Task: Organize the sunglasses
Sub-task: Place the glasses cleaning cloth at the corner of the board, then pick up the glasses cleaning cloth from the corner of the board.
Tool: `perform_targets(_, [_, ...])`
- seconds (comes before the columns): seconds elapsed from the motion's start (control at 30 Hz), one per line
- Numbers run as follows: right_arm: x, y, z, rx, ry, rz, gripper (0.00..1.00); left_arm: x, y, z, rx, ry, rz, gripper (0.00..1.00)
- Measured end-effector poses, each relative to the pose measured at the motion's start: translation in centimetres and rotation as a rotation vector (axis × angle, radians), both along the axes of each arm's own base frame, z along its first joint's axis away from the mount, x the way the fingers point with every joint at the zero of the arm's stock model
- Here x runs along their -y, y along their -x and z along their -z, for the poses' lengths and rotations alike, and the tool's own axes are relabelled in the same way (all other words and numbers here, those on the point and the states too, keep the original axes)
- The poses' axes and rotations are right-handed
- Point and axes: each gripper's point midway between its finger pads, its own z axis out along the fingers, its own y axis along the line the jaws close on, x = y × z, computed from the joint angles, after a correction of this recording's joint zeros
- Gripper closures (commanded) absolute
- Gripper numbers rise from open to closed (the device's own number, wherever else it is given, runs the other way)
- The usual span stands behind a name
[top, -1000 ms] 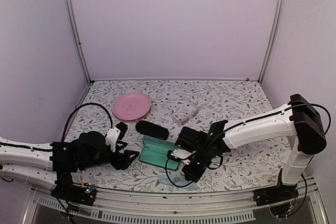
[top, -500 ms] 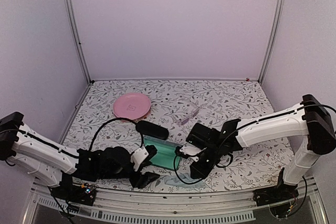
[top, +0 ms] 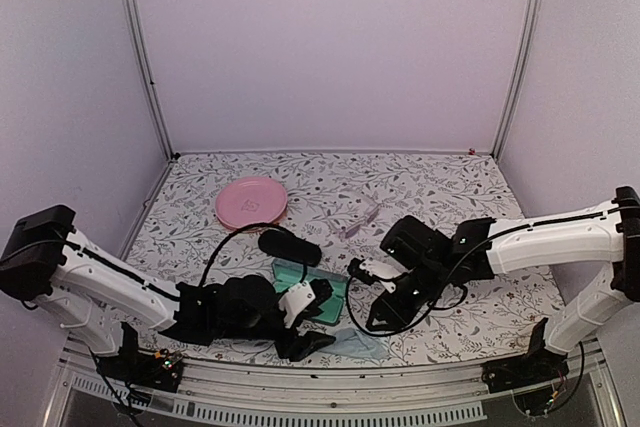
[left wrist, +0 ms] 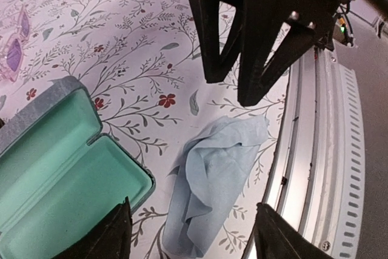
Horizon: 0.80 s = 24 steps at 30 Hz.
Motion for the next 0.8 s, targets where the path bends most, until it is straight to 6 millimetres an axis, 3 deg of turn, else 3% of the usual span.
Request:
perform_targets(0.37, [0.9,1.0,0.0,-0.048,-0.089,0.054,0.6,3.4,0.0,0.5,0.02,-0.042,0.07,0.38])
perform_targets(0.63, [0.6,1.2,2.9,-0.097,-0.064,0.062,0.59,2.7,0.1,1.5,-0.027,-0.076,0.082,0.44])
perform_targets(0.8, [0.4,1.1,4.2,-0.111,-0.048,0.057,0.65,2.4,0.1,2.0,-0.065,-0.086,0.079,0.45])
